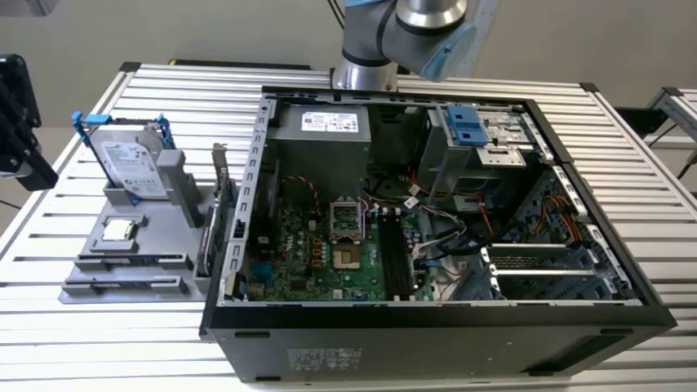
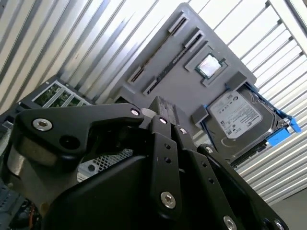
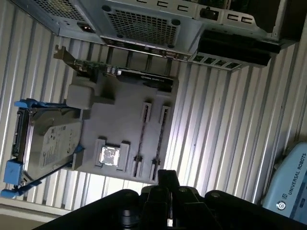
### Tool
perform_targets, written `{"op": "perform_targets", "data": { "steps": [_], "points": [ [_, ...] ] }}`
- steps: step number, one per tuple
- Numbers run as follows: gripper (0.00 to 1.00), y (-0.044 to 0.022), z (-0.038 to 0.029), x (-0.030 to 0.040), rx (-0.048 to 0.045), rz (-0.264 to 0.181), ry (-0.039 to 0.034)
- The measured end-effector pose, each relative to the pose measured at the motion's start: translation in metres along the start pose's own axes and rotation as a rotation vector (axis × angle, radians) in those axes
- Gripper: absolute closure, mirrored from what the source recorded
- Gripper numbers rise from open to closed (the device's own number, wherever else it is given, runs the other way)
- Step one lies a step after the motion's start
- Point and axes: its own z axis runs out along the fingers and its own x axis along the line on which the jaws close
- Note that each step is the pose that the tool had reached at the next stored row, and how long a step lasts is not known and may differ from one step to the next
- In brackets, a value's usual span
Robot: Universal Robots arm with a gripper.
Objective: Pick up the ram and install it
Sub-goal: 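Pick up the ram and move it above insertion slot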
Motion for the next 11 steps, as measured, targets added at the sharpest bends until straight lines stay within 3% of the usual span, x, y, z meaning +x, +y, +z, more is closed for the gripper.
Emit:
{"op": "perform_targets", "data": {
  "steps": [11],
  "points": [
    [1.00,0.0000,0.0001,0.0000,0.0006,0.135,-0.0031]
  ]
}}
